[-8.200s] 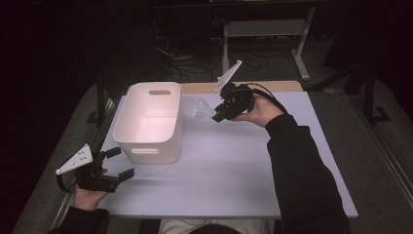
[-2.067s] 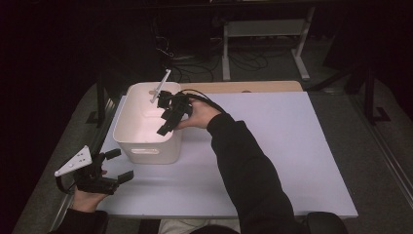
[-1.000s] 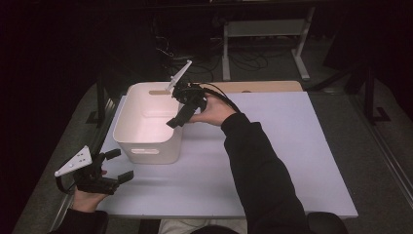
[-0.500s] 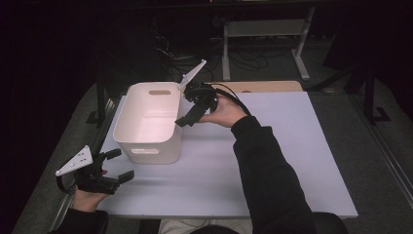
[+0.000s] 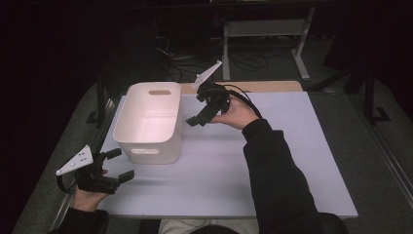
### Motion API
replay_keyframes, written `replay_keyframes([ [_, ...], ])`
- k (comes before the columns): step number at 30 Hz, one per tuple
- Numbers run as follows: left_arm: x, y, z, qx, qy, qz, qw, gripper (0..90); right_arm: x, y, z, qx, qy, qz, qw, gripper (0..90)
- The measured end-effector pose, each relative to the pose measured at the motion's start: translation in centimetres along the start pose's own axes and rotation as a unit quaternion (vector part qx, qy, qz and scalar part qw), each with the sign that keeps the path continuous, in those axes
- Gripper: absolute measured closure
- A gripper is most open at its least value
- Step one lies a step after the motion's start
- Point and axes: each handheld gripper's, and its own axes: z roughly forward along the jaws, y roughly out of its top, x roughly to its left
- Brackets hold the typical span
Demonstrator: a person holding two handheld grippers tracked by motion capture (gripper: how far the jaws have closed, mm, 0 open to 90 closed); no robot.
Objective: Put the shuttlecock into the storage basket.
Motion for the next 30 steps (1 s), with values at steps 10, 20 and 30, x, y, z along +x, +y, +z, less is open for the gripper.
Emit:
replay_keyframes([
  [10, 0.0, 0.0, 0.0, 0.002, 0.000, 0.001, 1.0000, 0.0, -0.4, -1.7, -0.8, -0.005, -0.005, 0.013, 0.9999, 0.0],
  [20, 0.0, 0.0, 0.0, 0.001, 0.001, 0.001, 1.0000, 0.0, -0.8, -3.9, -2.0, -0.015, -0.015, 0.030, 0.9993, 0.0],
  [30, 0.0, 0.0, 0.1, 0.000, 0.002, -0.001, 1.0000, 0.0, -1.4, -6.5, -3.9, -0.035, -0.031, 0.053, 0.9975, 0.0],
])
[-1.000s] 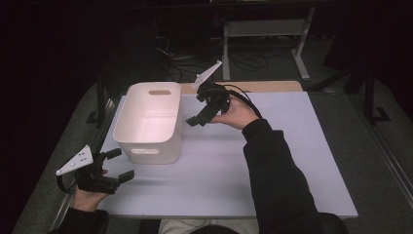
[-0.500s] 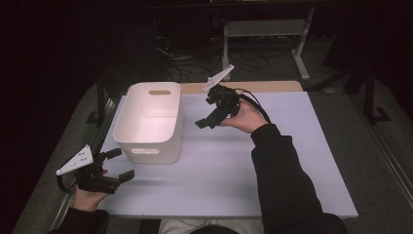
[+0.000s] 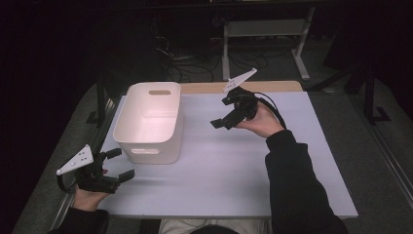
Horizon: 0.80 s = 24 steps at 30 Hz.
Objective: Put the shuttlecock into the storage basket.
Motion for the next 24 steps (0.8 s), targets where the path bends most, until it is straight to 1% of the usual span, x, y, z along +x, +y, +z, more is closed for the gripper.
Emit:
replay_keyframes([
  [3, 0.0, 0.0, 0.0, 0.000, 0.000, 0.000, 1.0000, 0.0, -0.3, -0.5, -0.4, -0.006, -0.003, 0.003, 1.0000, 0.0],
  [4, 0.0, 0.0, 0.0, 0.000, 0.000, 0.000, 1.0000, 0.0, -0.5, -0.8, -0.8, -0.010, -0.006, 0.009, 0.9999, 0.0],
  [8, 0.0, 0.0, 0.0, 0.000, 0.000, 0.000, 1.0000, 0.0, -0.7, -1.4, -1.3, -0.015, -0.010, 0.015, 0.9997, 0.0],
  [17, 0.0, 0.0, 0.0, 0.000, 0.000, 0.000, 1.0000, 0.0, -0.8, -2.6, -1.9, -0.026, -0.015, 0.025, 0.9992, 0.0],
  [18, 0.0, 0.0, 0.0, 0.000, 0.000, 0.000, 1.0000, 0.0, -0.8, -3.0, -2.0, -0.029, -0.015, 0.028, 0.9991, 0.0],
  [24, 0.0, 0.0, 0.0, 0.000, 0.001, 0.000, 1.0000, 0.0, -0.9, -4.3, -2.3, -0.033, -0.018, 0.037, 0.9986, 0.0],
])
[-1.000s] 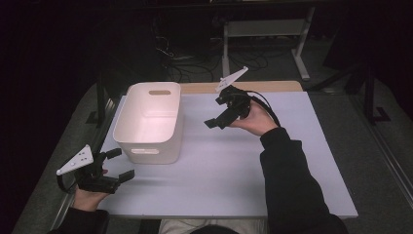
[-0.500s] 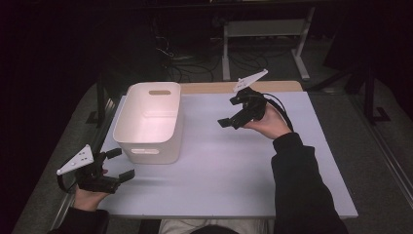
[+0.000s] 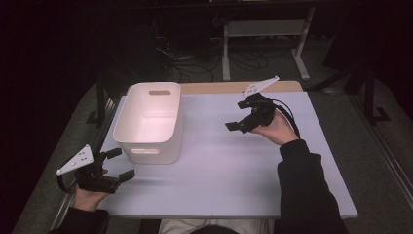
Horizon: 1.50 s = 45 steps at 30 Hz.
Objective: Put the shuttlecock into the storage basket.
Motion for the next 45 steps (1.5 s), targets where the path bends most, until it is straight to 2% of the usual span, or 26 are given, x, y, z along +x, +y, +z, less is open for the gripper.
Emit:
replay_keyframes([
  [45, 0.0, 0.0, 0.0, -0.001, 0.002, 0.000, 1.0000, 0.0, 0.1, -6.8, -2.9, -0.023, -0.029, 0.042, 0.9984, 0.0],
])
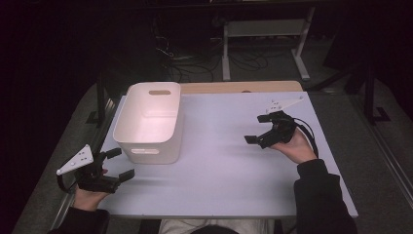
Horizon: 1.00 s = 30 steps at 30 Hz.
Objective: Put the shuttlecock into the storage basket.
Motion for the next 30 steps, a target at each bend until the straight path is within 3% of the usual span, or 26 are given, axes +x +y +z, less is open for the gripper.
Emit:
replay_keyframes([
  [17, 0.0, 0.0, 0.0, 0.000, 0.000, 0.001, 1.0000, 0.0, 0.5, -3.0, -1.7, -0.032, -0.023, 0.025, 0.9989, 0.0],
  [30, 0.0, 0.0, 0.0, 0.001, 0.000, 0.001, 1.0000, 0.0, 1.1, -5.4, -2.5, -0.038, -0.042, 0.037, 0.9977, 0.0],
])
